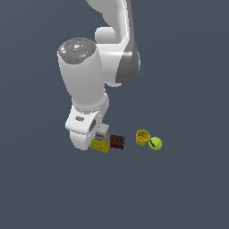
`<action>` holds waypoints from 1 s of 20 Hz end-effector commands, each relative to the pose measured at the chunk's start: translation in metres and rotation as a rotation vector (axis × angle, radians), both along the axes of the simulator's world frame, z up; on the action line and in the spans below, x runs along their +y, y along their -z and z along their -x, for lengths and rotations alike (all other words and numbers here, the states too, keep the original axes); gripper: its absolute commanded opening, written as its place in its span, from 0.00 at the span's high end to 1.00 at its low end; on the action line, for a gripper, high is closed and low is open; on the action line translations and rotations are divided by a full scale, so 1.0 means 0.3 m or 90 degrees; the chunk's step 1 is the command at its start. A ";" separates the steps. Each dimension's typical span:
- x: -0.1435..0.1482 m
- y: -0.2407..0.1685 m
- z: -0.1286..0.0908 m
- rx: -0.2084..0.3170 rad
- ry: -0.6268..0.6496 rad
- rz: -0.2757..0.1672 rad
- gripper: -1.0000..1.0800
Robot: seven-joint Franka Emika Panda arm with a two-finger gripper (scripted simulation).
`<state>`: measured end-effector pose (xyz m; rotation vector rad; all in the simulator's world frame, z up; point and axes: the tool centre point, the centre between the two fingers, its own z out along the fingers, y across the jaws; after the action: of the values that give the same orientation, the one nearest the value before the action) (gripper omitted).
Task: Pick up a designated object from a clutter of objects.
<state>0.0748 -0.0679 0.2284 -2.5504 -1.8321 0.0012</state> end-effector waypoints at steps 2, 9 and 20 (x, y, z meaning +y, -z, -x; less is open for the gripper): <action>-0.066 -0.110 0.061 -0.001 0.000 0.000 1.00; -0.198 -0.333 0.180 -0.001 0.000 -0.001 1.00; -0.349 -0.582 0.304 -0.001 0.000 0.000 1.00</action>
<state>-0.0125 -0.1683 0.3955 -2.5527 -1.8309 -0.0032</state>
